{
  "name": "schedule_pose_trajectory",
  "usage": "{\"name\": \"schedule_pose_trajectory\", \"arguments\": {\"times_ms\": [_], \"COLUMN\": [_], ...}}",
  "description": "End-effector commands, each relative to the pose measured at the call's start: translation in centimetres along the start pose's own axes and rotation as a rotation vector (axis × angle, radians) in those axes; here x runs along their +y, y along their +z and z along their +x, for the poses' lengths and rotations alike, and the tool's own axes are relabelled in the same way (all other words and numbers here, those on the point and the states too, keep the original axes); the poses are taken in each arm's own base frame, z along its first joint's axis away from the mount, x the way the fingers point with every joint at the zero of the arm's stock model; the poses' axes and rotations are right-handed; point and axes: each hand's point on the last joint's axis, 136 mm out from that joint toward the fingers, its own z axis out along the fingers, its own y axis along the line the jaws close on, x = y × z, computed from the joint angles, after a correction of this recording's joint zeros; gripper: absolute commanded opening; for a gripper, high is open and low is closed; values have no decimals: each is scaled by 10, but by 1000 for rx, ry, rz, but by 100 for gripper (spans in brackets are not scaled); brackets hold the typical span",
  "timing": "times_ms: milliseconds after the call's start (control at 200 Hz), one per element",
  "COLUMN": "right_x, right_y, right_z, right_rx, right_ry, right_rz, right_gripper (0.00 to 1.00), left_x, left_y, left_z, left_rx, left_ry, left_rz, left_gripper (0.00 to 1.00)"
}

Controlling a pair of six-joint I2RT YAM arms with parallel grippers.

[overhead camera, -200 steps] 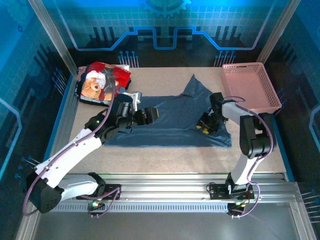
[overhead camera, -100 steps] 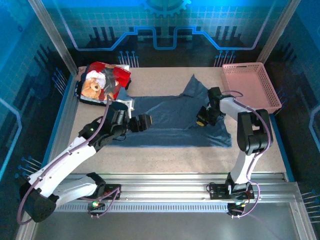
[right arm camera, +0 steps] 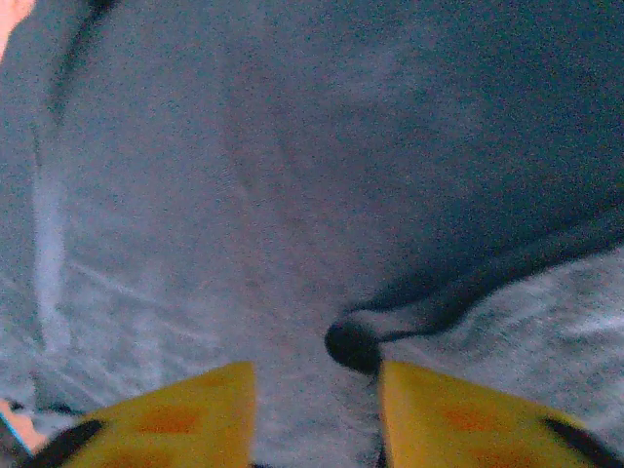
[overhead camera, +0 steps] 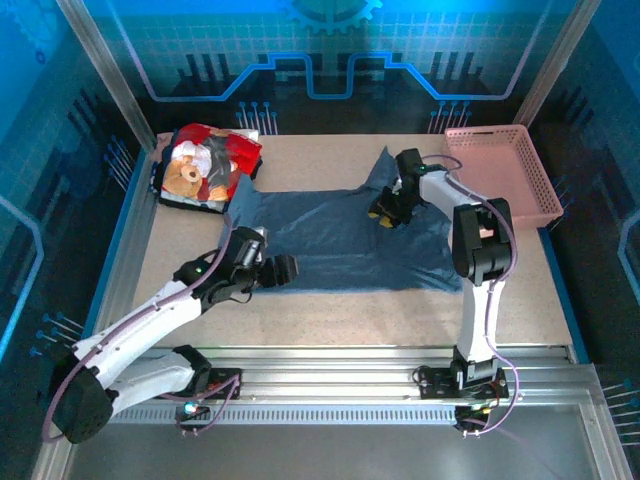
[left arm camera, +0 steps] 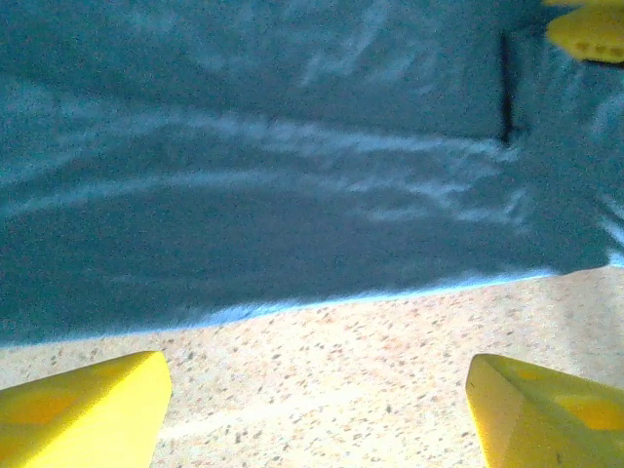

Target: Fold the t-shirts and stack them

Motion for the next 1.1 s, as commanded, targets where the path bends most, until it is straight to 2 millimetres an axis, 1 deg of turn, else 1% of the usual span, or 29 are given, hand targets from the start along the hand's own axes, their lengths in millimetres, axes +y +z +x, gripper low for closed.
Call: {"name": "schedule_pose_trajectory", "arguments": {"times_ms": [0, 55, 155, 205, 260, 330, 380, 385, 390, 440, 500, 570, 650, 690, 730, 755, 760, 765, 770, 800, 845, 900, 955, 1020, 1096], "right_x": [31, 35, 38, 33, 24, 1, -23, -29, -29, -55, -85, -117, -135, -138, -139, -140, -140, -140, -140, -140, -139, -141, -149, -160, -173], "right_y": [-18, -33, -70, -88, -106, -126, -134, -136, -136, -141, -138, -128, -113, -105, -98, -92, -92, -89, -89, -82, -73, -63, -54, -48, -47], "right_z": [0, 1, 7, 10, 15, 22, 28, 29, 29, 35, 46, 62, 74, 77, 78, 79, 79, 79, 79, 81, 82, 85, 90, 99, 113], "right_rx": [-7, -26, -81, -111, -144, -179, -192, -196, -196, -206, -197, -160, -124, -109, -100, -90, -90, -85, -85, -66, -40, -15, 7, 47, 80], "right_ry": [-61, -80, -117, -121, -115, -77, -34, -22, -22, 32, 89, 148, 148, 144, 138, 137, 137, 137, 137, 136, 131, 112, 101, 110, 96], "right_rz": [-95, -104, -121, -122, -125, -107, -67, -60, -60, -30, -5, 30, 58, 56, 53, 58, 58, 61, 61, 70, 92, 152, 246, 341, 448], "right_gripper": [51, 54, 61, 64, 67, 69, 70, 70, 70, 70, 70, 70, 67, 63, 58, 52, 52, 49, 49, 41, 34, 32, 29, 24, 25], "left_x": [7, 9, 15, 17, 21, 31, 41, 42, 44, 55, 65, 74, 88, 93, 93, 94, 94, 94, 94, 94, 95, 102, 109, 119, 133], "left_y": [4, 3, 0, 0, 0, 0, 0, 0, -1, -2, -3, -4, 0, 5, 11, 15, 16, 17, 18, 24, 34, 45, 55, 60, 61], "left_z": [11, 12, 10, 9, 8, 6, 4, 4, 4, 1, -3, -8, -10, -12, -15, -18, -18, -19, -20, -23, -27, -26, -22, -12, 6], "left_rx": [33, 34, 20, 15, 13, 11, 4, 3, 2, -5, -18, -31, -6, 15, 30, 34, 35, 36, 37, 44, 69, 125, 181, 221, 259], "left_ry": [-39, -39, -62, -79, -105, -152, -201, -206, -210, -264, -307, -338, -406, -436, -438, -436, -435, -434, -433, -426, -421, -420, -411, -407, -414], "left_rz": [-23, -33, -57, -66, -77, -102, -127, -130, -133, -157, -170, -184, -214, -222, -215, -219, -219, -220, -220, -221, -239, -300, -356, -416, -477], "left_gripper": [81, 81, 81, 83, 83, 83, 83, 83, 83, 83, 83, 85, 84, 83, 82, 81, 81, 80, 80, 77, 72, 65, 59, 58, 56]}}
